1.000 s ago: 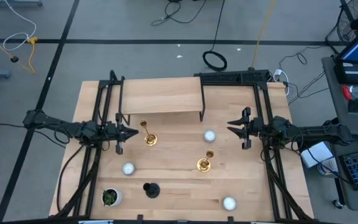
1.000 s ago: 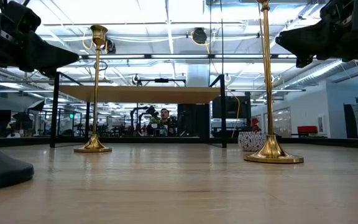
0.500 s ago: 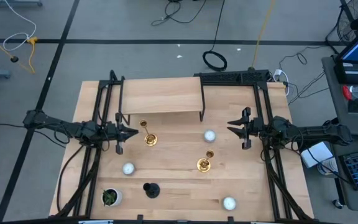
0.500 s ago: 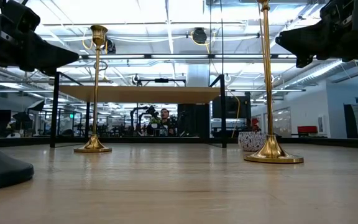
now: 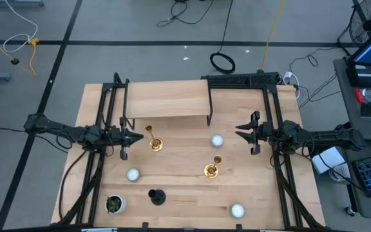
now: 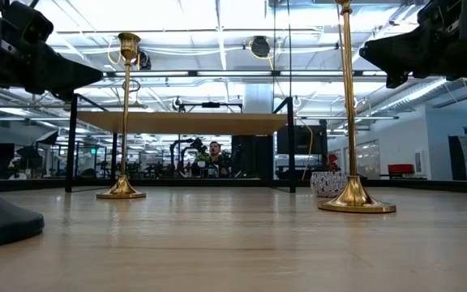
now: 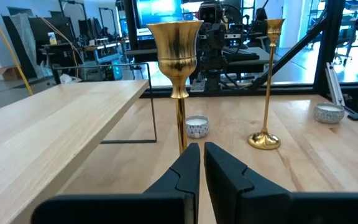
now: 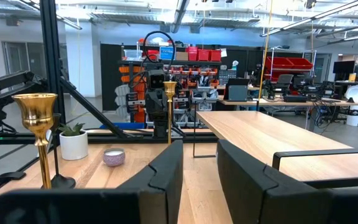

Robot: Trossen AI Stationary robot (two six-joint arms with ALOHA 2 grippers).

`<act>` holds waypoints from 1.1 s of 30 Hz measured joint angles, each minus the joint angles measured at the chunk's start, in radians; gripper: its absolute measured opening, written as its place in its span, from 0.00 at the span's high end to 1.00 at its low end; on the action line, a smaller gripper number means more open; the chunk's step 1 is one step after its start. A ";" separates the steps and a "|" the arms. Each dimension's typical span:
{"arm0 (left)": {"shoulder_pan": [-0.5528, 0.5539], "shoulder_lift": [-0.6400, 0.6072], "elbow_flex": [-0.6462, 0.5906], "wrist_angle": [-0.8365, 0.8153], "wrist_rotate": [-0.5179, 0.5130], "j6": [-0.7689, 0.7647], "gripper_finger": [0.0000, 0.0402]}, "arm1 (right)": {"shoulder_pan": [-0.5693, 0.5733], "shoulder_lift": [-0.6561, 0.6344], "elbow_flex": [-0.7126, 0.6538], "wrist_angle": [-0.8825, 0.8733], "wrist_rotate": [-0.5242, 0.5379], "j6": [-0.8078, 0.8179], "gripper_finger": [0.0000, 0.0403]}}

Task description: Pick & Place candle stick holders

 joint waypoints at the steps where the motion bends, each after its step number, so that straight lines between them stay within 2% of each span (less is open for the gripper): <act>1: 0.000 0.000 0.000 0.000 0.000 0.008 0.92 | 0.000 0.000 0.000 0.000 0.000 0.000 0.77; 11: 0.000 0.000 0.000 0.000 0.000 -0.114 0.90 | 0.000 0.000 0.000 0.000 0.000 0.000 0.77; 23: 0.000 0.000 0.001 0.036 0.001 -0.027 0.55 | 0.000 0.000 0.000 0.007 0.000 0.000 0.77; 29: 0.000 0.000 0.010 0.058 0.001 -0.063 0.50 | 0.000 0.000 0.000 0.016 0.001 -0.013 0.77; 33: 0.000 0.000 0.041 0.058 -0.005 -0.064 0.50 | 0.000 0.001 0.000 0.157 0.048 -0.155 0.77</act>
